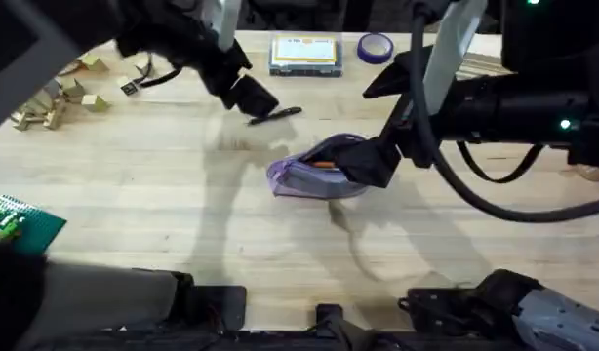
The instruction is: Unzip the bag, pick up the pens from the table one at a time and place them inside, then zip the bag closed.
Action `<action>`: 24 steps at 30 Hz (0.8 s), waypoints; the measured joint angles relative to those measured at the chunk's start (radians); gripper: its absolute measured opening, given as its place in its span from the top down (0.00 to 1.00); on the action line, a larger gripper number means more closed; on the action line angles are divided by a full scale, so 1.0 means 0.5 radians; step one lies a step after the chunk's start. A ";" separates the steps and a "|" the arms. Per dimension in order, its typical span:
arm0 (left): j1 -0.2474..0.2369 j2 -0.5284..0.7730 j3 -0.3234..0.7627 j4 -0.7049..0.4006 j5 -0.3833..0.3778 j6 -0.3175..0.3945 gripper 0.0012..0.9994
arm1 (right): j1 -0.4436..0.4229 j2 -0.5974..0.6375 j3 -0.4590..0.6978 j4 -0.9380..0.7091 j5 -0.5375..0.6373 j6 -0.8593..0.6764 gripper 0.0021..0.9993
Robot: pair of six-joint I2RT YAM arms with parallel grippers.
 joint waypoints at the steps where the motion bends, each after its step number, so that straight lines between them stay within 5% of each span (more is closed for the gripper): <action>1: -0.009 0.057 0.037 0.004 -0.005 -0.013 0.01 | 0.000 0.000 0.000 -0.005 0.000 0.005 0.00; 24: -0.186 0.643 0.136 0.124 -0.519 -0.074 0.01 | 0.000 -0.042 0.000 -0.013 0.000 0.107 0.00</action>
